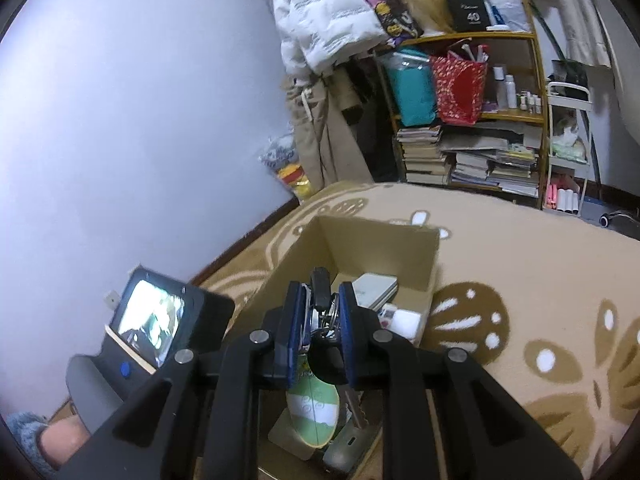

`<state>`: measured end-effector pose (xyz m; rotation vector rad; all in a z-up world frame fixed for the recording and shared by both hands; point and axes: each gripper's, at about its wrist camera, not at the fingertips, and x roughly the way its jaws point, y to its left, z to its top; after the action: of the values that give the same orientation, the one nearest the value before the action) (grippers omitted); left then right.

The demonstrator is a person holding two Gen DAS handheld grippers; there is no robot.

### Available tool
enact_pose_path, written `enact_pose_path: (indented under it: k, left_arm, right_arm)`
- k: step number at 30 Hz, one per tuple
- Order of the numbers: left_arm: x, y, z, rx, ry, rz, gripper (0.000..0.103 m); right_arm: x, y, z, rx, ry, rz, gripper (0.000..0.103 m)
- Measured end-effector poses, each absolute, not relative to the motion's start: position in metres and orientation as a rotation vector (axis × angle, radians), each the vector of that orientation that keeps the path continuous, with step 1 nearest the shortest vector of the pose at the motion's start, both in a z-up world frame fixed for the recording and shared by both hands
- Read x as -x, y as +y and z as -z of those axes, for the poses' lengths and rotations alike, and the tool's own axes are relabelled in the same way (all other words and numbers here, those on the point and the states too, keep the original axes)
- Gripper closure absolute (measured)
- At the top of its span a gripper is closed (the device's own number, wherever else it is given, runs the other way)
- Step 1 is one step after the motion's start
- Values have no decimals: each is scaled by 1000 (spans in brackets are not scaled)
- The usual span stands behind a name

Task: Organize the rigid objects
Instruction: 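Carry the keys into the box and release them onto the board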

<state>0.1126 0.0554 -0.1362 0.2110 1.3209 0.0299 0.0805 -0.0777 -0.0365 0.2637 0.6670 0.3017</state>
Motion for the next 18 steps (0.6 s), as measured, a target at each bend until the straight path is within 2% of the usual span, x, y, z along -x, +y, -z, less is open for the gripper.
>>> enact_pose_path:
  k: [9,18]
  left_arm:
    - [-113,55,136,-208,1321,-28,88]
    - [-114,55,136,-209,1321,-29,88]
  right_arm:
    - [-89,-76,66,-253,752,-274,84]
    - [-92,-86,67,-272,753,-230,84]
